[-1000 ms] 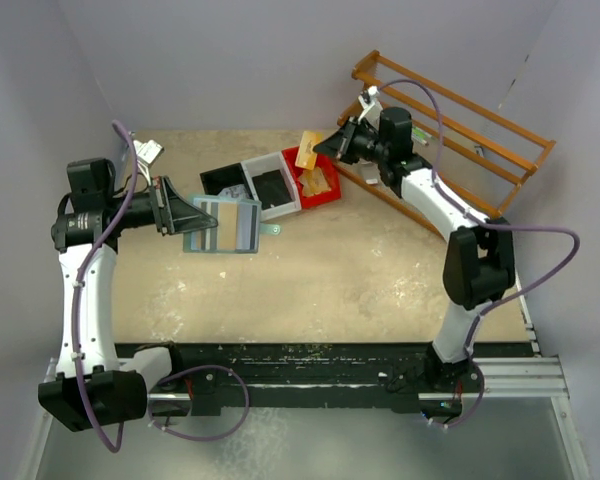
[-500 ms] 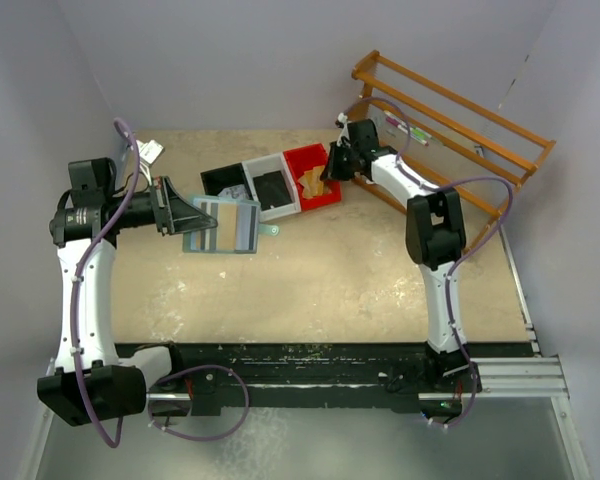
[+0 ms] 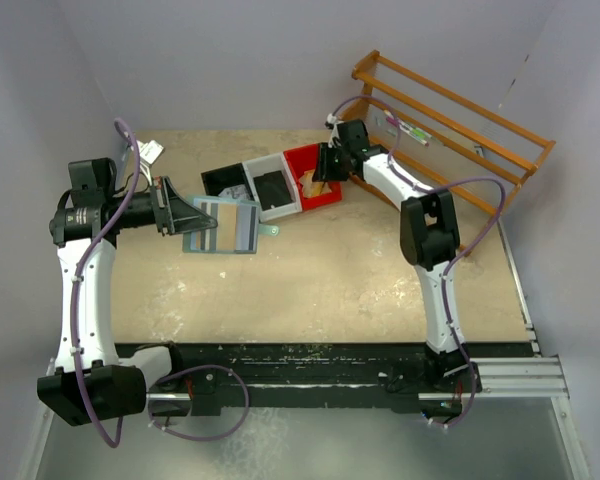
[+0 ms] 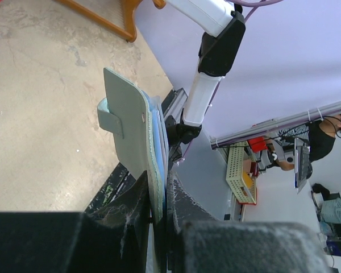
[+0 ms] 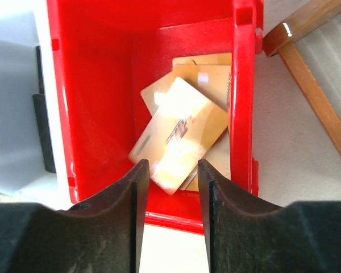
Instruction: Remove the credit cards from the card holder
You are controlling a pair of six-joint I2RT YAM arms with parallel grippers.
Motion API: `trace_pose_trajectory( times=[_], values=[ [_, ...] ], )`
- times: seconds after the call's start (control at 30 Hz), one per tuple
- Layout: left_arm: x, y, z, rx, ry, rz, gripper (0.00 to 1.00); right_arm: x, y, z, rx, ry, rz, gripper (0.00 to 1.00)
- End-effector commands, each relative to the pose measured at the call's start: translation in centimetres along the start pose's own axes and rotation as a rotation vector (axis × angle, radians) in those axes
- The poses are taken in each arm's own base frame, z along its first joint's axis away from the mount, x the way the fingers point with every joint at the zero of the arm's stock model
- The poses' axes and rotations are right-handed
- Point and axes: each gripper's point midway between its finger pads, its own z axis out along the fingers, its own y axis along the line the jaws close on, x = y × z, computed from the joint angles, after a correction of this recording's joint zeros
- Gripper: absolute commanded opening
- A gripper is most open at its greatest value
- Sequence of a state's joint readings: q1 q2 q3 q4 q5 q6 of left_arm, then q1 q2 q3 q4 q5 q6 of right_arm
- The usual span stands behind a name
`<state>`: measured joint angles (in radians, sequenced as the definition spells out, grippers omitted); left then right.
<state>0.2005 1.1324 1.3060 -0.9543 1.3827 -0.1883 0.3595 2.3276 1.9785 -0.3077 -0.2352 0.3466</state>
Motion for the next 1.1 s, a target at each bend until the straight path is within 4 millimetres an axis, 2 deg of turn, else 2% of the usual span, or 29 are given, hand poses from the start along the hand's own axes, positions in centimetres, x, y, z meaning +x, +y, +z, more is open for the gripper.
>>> trace_pose_trajectory(
  times=[0.0, 0.1, 0.17, 0.2, 0.27, 0.33, 0.37, 0.4, 0.43, 0.5, 0.6, 0.7, 0.77, 0.9, 1.07],
  values=[
    [-0.5, -2.1, -0.3, 0.039, -0.005, 0.096, 0.00, -4.2, 1.0, -3.6, 0.095, -0.123, -0.099, 0.46],
    [-0.4, -2.4, -0.3, 0.044, -0.005, 0.103, 0.00, -6.4, 2.4, -7.0, 0.121, -0.208, -0.137, 0.54],
    [-0.3, -2.6, -0.3, 0.047, -0.004, 0.106, 0.00, -7.9, 4.3, -10.1, 0.098, -0.287, -0.152, 0.58],
    [-0.2, -2.5, -0.3, 0.048, -0.003, 0.107, 0.00, -8.1, 5.4, -11.7, 0.082, -0.310, -0.160, 0.61],
    [0.0, -2.4, -0.3, 0.051, 0.000, 0.112, 0.00, -9.2, 8.5, -15.7, -0.001, -0.397, -0.185, 0.67],
    [0.3, -2.3, -0.3, 0.056, 0.006, 0.112, 0.00, -9.4, 12.7, -19.7, -0.171, -0.467, -0.237, 0.76],
    [0.4, -2.3, -0.3, 0.064, 0.009, 0.116, 0.00, -8.8, 15.1, -21.5, -0.291, -0.480, -0.275, 0.81],
    [0.5, -2.4, -0.3, 0.072, 0.011, 0.121, 0.01, -7.4, 18.4, -23.8, -0.481, -0.464, -0.334, 0.91],
    [0.6, -2.4, -0.3, 0.081, 0.015, 0.126, 0.01, -6.1, 20.7, -25.8, -0.618, -0.449, -0.382, 0.99],
    [0.9, -2.4, -0.3, 0.090, 0.020, 0.149, 0.02, -3.3, 24.3, -28.4, -0.816, -0.390, -0.482, 1.00],
    [1.7, -2.1, -0.2, 0.088, 0.038, 0.212, 0.03, 0.6, 28.3, -30.0, -0.962, -0.299, -0.601, 1.00],
    [3.0, -1.5, 0.3, 0.071, 0.094, 0.245, 0.04, 3.6, 31.1, -30.9, -1.075, -0.238, -0.655, 1.00],
    [3.4, -0.9, 0.5, 0.047, 0.123, 0.269, 0.04, 5.3, 32.6, -30.8, -1.108, -0.199, -0.689, 1.00],
    [4.0, -0.4, 0.7, 0.028, 0.163, 0.300, 0.04, 7.2, 34.6, -30.8, -1.141, -0.157, -0.740, 0.97],
    [4.2, -0.7, 1.1, 0.043, 0.180, 0.318, 0.04, 8.7, 35.2, -30.5, -1.192, -0.086, -0.730, 0.80]
  ],
)
